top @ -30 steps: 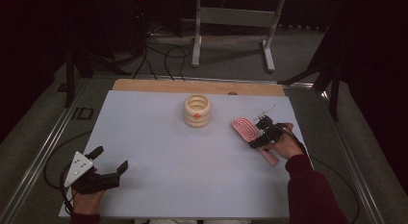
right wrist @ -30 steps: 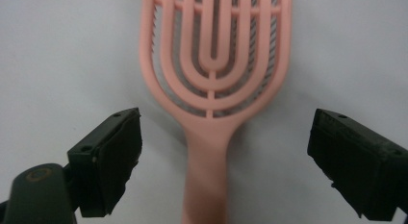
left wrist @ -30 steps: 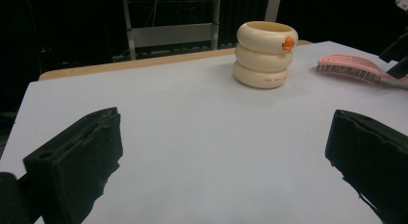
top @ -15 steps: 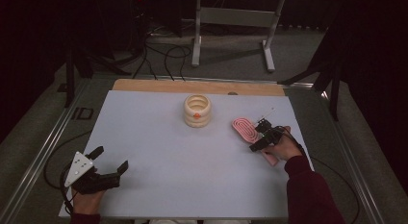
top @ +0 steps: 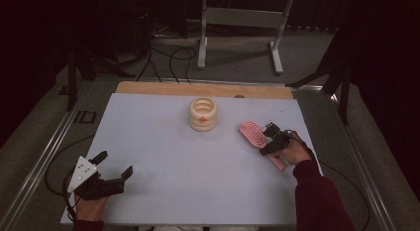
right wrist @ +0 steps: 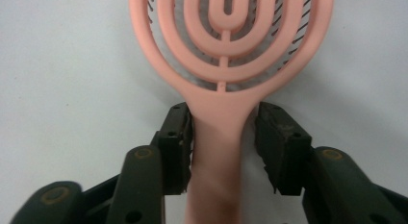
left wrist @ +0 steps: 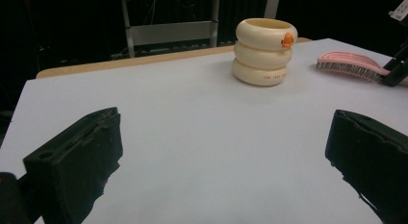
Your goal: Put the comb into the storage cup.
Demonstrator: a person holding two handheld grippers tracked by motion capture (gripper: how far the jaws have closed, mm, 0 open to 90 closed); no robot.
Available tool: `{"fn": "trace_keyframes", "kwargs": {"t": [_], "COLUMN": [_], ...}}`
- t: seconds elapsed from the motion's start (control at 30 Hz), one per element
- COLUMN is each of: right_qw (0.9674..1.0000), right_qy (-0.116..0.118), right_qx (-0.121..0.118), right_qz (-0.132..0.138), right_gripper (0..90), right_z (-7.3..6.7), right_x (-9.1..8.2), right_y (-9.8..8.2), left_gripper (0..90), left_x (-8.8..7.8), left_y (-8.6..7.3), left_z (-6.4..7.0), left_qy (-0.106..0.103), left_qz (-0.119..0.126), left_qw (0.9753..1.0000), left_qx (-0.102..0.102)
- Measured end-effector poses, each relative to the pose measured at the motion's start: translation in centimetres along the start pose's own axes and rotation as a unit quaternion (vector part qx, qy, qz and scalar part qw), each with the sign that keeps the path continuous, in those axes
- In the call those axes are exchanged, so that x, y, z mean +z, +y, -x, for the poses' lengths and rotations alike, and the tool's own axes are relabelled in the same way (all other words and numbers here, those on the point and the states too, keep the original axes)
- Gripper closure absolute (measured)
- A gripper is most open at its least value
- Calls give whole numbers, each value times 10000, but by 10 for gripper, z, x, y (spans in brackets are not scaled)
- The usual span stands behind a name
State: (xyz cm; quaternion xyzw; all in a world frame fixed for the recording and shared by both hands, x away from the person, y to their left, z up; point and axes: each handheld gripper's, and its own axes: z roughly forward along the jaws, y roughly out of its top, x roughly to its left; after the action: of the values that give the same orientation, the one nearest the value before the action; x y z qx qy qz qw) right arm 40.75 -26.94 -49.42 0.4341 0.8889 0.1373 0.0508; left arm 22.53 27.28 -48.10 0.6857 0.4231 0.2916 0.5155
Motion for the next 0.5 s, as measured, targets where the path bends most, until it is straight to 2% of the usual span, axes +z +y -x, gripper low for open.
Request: {"fn": "trace_keyframes", "kwargs": {"t": [0.13, 0.5], "right_qw": [10000, 9999], "right_qy": [39, 73], "right_qx": [-24, -8], "right_qz": [-26, -83], "right_gripper": [644, 678], "right_z": [0, -2], "right_x": [-1, 0], "right_y": [0, 1], "left_gripper": [2, 3], "left_x": [1, 1], "left_y": [0, 0], "left_z": [0, 1], "left_qy": [-7, -12], "left_qz": [-8, -11], "left_qw": [10000, 10000], "left_qx": [0, -11]}}
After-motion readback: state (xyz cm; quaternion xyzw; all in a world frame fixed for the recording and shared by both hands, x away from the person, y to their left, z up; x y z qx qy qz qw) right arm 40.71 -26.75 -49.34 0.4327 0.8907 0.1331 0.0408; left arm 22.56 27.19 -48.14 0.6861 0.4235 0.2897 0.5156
